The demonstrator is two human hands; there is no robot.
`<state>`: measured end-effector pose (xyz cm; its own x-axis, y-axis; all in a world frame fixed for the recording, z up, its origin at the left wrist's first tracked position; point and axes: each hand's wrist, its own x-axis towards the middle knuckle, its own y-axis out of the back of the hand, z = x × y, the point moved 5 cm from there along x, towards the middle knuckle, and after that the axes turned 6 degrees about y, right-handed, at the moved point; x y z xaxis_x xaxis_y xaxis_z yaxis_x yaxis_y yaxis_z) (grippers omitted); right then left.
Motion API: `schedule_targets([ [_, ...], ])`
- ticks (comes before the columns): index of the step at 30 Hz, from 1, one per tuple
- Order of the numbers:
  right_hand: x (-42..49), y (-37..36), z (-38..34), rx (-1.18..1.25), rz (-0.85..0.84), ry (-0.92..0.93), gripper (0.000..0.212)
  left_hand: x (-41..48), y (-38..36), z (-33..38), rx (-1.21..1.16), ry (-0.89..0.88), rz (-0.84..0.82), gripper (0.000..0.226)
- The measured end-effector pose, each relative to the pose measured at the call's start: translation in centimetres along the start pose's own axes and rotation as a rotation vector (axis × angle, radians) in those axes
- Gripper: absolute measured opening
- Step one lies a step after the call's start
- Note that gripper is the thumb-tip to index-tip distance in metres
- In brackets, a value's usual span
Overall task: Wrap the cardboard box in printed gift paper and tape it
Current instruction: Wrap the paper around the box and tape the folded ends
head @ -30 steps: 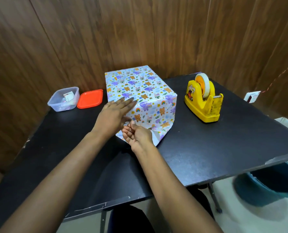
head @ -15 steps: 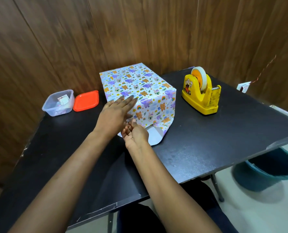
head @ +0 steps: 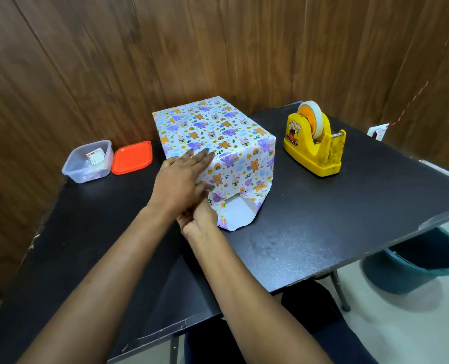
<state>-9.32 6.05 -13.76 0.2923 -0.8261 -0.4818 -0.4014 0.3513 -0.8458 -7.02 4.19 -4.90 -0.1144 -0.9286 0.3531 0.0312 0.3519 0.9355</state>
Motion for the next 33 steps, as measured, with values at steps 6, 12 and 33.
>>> schedule_targets([
  [6, 0.8, -0.6, 1.3, 0.217, -0.087, -0.094, 0.034, -0.2, -0.4, 0.8, 0.051, 0.007, 0.124, 0.064],
  [12, 0.6, -0.5, 1.4, 0.142, -0.049, -0.110, 0.040, 0.0, -0.1, 1.0, 0.070, -0.033, 0.172, 0.059],
  [33, 2.6, 1.8, -22.4, -1.257, 0.226, 0.703, 0.043, 1.3, -0.9, -2.8, -0.679, 0.610, -0.071, 0.051],
])
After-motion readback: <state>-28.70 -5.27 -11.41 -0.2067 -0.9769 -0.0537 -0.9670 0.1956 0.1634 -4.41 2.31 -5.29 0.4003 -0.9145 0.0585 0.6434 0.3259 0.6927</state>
